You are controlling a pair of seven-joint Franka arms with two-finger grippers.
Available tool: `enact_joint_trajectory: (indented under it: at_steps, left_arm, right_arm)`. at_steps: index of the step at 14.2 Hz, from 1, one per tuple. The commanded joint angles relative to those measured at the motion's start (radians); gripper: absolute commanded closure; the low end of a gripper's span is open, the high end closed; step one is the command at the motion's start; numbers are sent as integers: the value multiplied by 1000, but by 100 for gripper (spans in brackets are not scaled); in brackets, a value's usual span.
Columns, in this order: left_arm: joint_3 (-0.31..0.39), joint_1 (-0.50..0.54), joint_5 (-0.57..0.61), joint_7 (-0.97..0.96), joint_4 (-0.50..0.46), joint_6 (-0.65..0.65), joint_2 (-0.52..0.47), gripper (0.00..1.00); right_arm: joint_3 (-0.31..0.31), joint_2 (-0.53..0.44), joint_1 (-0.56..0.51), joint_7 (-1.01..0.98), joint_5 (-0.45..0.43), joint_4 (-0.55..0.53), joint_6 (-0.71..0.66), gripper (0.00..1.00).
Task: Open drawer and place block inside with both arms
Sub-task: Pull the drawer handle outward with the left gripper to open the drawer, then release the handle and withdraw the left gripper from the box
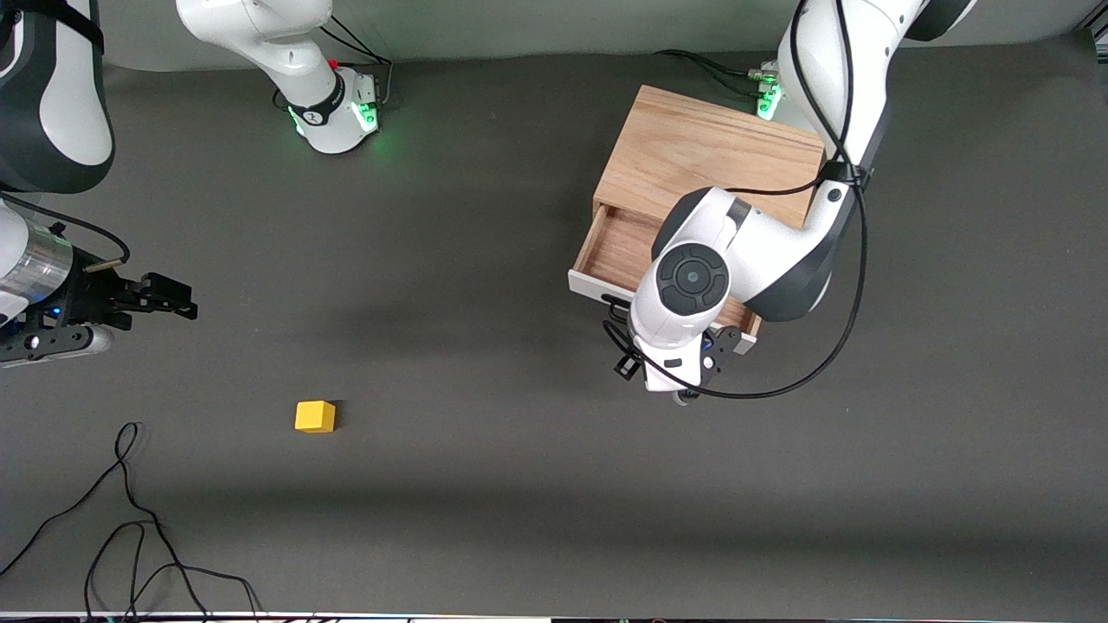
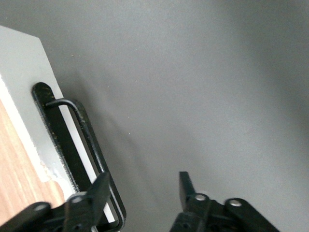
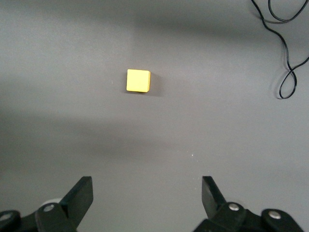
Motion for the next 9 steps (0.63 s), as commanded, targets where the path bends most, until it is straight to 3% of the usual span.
enact_joint_trajectory:
  at_steps: [1, 4, 9]
  left_arm:
    - [-1, 3, 14, 15, 34, -7, 16, 0]
    - [-2, 41, 14, 24, 54, -65, -20, 0]
    - [-6, 85, 14, 29, 54, -180, -168, 0]
  right_arm:
    - [-5, -2, -1, -28, 19, 2, 9, 0]
    - [-5, -3, -1, -30, 19, 3, 9, 0]
    - [-4, 1, 1, -28, 19, 3, 26, 0]
